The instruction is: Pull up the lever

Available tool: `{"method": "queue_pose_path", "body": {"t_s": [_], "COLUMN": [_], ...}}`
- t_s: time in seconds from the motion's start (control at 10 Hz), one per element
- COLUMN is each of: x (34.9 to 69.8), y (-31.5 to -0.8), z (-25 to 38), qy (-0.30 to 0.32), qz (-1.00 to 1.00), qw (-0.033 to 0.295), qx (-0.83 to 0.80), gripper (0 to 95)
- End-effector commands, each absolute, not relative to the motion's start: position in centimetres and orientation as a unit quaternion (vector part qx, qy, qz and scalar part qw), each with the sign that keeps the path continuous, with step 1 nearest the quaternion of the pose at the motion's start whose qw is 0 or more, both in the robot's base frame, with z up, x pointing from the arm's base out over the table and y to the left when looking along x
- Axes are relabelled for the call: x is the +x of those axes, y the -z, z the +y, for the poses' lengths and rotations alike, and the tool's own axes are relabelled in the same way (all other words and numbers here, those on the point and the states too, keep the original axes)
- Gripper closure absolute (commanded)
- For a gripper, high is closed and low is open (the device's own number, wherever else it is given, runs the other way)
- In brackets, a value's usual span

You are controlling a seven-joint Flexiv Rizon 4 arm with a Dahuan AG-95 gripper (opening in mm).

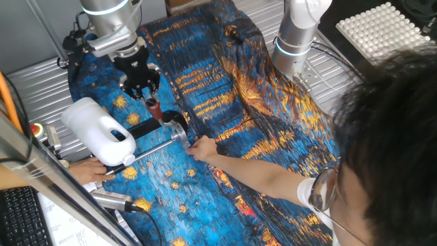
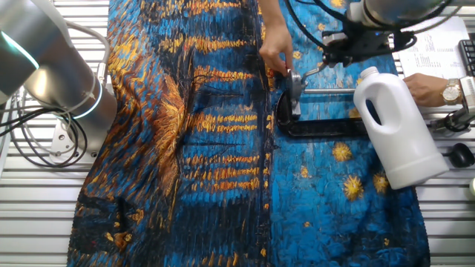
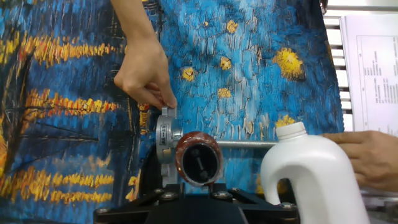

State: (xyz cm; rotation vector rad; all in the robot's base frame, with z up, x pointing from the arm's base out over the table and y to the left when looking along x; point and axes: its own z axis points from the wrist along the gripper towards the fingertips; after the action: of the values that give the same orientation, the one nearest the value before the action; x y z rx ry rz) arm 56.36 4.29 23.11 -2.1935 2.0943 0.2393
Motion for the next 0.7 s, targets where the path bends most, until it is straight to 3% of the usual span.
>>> {"method": "queue_pose_path", "body": {"t_s": [0.1, 0.7], "x": [56.5, 56.5], "y": [-23.1, -22.7], "z": [4.9, 7.1], "qy": [-0.078, -0.078], "qz": [0.692, 0.710], "qw": [0.048, 0.040], "qx": [-0.716, -0.698], "gripper": [76.0, 76.0]}}
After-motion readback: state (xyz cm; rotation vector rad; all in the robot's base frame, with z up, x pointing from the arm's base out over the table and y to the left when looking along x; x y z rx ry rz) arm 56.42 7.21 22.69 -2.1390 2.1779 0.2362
